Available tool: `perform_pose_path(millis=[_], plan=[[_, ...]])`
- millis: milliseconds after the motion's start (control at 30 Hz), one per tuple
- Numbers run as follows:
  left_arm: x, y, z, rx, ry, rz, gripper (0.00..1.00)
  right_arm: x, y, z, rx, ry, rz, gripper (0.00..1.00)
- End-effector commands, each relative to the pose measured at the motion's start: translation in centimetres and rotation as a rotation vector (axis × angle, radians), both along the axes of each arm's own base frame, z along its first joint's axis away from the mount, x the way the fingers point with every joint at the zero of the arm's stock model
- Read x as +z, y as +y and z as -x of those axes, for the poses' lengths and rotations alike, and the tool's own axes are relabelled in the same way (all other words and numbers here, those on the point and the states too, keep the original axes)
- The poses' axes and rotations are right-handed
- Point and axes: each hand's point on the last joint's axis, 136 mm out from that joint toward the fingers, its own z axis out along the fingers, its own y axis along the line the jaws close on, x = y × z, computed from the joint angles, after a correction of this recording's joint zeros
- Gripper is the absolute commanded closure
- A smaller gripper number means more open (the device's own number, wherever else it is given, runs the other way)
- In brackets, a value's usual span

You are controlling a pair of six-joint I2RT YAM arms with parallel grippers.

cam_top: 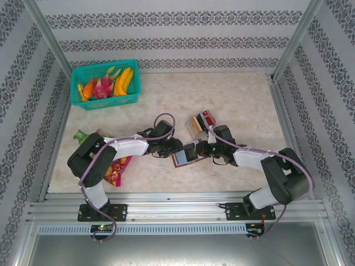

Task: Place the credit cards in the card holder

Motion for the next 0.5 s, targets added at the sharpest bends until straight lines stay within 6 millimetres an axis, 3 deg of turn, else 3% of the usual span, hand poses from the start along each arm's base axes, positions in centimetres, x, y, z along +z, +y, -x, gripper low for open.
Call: perform_pose_path(millis=[0, 467], plan=[[-2.0, 1.3, 1.7, 0.006, 0.061, -0.086, 0.54, 1.4, -0.4, -0.9, -0.002, -0.057, 0.015, 1.00], [-1.9, 1.4, 1.8, 0.002, 0.061, -0.091, 0.55, 2.9, -0.1, -1.6, 0.012, -0.126, -0.021, 1.00]])
